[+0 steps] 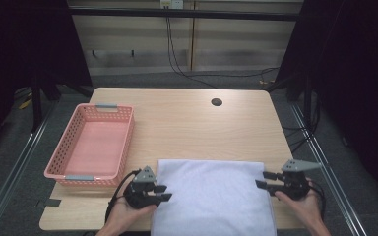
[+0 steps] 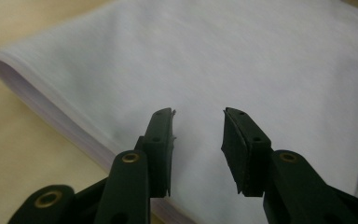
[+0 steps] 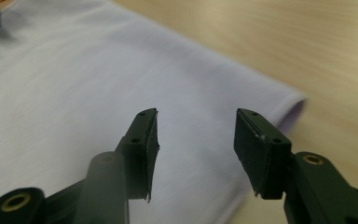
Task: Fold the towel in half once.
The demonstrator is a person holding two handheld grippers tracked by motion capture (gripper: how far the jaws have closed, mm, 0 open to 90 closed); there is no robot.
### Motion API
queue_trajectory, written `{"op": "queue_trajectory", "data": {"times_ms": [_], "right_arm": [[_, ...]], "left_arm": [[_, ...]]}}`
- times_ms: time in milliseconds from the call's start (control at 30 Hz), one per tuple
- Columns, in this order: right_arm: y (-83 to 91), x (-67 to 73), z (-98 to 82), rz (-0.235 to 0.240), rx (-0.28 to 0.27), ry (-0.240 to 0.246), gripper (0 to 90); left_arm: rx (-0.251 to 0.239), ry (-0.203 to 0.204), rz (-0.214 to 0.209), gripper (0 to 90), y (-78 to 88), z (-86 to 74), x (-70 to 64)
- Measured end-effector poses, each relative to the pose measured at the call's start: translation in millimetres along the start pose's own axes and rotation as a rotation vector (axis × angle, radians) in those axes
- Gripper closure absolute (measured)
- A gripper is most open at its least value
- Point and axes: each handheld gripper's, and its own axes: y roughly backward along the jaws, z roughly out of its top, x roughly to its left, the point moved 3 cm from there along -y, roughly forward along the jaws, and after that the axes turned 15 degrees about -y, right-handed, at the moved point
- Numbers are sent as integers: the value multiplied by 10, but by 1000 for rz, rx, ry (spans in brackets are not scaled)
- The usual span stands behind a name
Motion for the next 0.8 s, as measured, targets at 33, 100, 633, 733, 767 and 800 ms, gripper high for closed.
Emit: {"op": "queue_trajectory", "data": {"times_ms": [33, 100, 633, 733, 767, 800], "right_arm": [[-57, -77, 59, -19, 10, -4, 460], [-175, -196, 160, -49, 12, -3, 444], [-469, -444, 216, -27, 95, -48, 717], [-487, -436, 214, -8, 103, -46, 797], [-489, -435, 216, 0, 105, -48, 815], [-488, -437, 218, 4, 107, -52, 823]], "left_arm": [[-5, 11, 16, 626, -16, 22, 94], [-15, 49, 38, 612, -55, 48, 260], [28, 105, 133, 454, -327, 16, 692], [31, 110, 132, 441, -368, 12, 726], [42, 111, 123, 440, -379, 1, 735], [47, 106, 130, 438, -386, -8, 744]]}}
